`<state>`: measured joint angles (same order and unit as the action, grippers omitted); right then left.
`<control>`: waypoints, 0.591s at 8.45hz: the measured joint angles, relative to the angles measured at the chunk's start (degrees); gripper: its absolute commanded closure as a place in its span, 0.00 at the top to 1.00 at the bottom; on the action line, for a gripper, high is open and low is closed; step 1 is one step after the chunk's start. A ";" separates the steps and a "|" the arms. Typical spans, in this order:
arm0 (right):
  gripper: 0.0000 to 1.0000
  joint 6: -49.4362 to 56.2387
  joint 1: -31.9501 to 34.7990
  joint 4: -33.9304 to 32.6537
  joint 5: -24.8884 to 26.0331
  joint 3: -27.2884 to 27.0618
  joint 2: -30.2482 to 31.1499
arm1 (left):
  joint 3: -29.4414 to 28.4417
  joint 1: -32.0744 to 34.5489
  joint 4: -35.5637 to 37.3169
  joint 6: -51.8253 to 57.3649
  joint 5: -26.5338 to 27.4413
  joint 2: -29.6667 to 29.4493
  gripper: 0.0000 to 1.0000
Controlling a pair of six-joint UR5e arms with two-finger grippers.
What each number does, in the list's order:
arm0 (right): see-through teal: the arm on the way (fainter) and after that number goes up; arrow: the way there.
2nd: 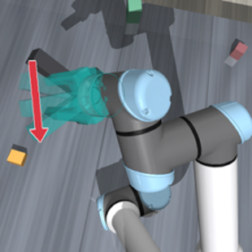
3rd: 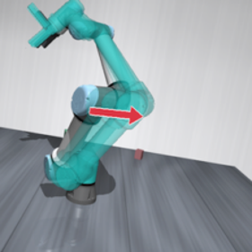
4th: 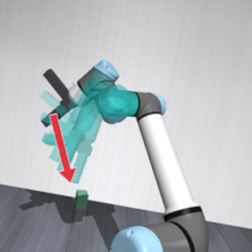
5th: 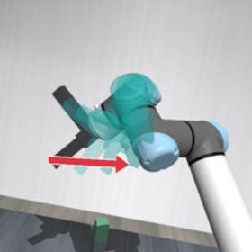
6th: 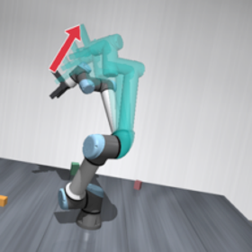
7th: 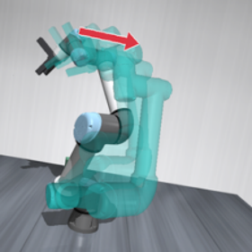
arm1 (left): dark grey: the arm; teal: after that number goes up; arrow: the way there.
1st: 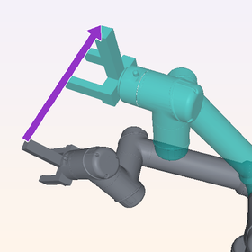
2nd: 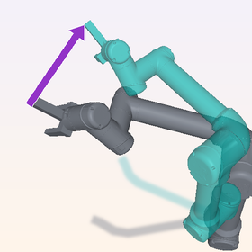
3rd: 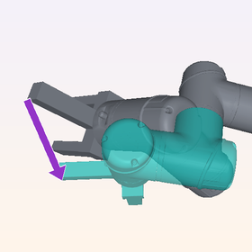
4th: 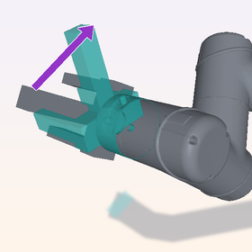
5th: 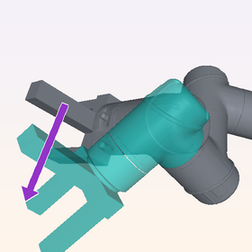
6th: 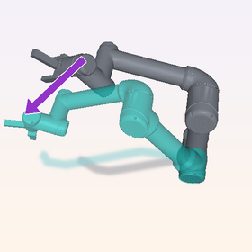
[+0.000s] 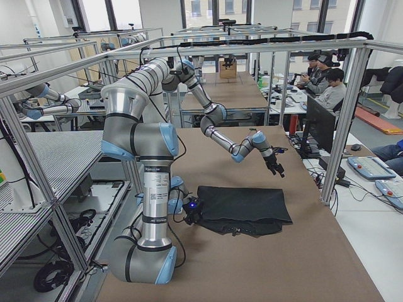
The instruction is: Fold clothes
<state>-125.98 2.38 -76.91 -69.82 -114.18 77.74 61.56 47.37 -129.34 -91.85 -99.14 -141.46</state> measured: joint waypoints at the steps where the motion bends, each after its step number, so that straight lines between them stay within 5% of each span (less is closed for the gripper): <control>1: 0.00 0.10 0.03 -0.03 -0.07 -0.28 -0.36 | 0.13 0.00 0.03 -0.05 0.00 0.11 1.00; 3: 0.00 0.38 0.20 -0.08 -0.28 -1.40 -0.63 | 0.70 -0.19 0.02 -0.56 0.00 0.57 1.00; 5: 0.00 0.66 0.61 -0.11 -0.56 -3.71 -0.46 | 8.53 -1.36 0.81 -3.48 0.06 5.62 1.00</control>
<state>-125.32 2.99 -77.02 -70.38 -117.89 77.28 70.09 46.00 -128.52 -95.33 -99.09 -135.84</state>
